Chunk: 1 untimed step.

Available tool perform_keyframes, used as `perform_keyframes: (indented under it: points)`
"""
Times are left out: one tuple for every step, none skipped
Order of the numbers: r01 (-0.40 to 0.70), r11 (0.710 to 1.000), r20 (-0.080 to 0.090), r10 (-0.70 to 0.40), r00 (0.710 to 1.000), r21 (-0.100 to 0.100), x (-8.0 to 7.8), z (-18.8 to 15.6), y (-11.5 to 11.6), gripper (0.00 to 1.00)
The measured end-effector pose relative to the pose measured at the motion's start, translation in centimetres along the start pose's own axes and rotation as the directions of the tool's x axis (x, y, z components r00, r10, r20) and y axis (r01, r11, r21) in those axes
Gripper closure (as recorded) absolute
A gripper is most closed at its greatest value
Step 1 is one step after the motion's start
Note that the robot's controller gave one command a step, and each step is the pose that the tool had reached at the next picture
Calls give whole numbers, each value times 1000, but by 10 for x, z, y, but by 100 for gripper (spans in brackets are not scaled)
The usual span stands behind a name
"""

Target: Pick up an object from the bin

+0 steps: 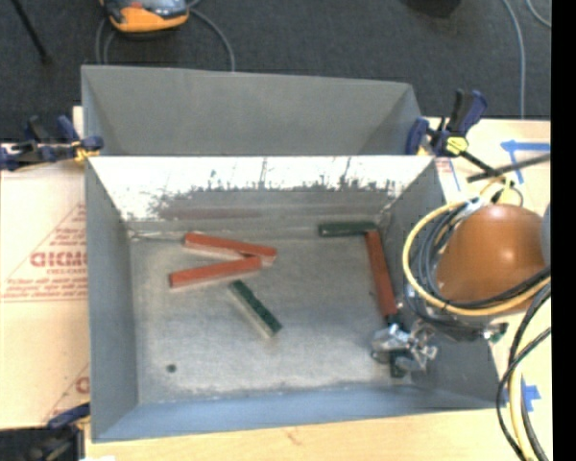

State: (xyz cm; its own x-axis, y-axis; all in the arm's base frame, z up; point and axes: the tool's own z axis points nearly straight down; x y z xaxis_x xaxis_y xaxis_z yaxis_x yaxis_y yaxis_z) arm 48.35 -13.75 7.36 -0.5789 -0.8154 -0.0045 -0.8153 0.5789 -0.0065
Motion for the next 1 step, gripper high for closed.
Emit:
perform_keyframes:
  points:
    - [1,1000,0,-1,1000,0,0,0,0,100]
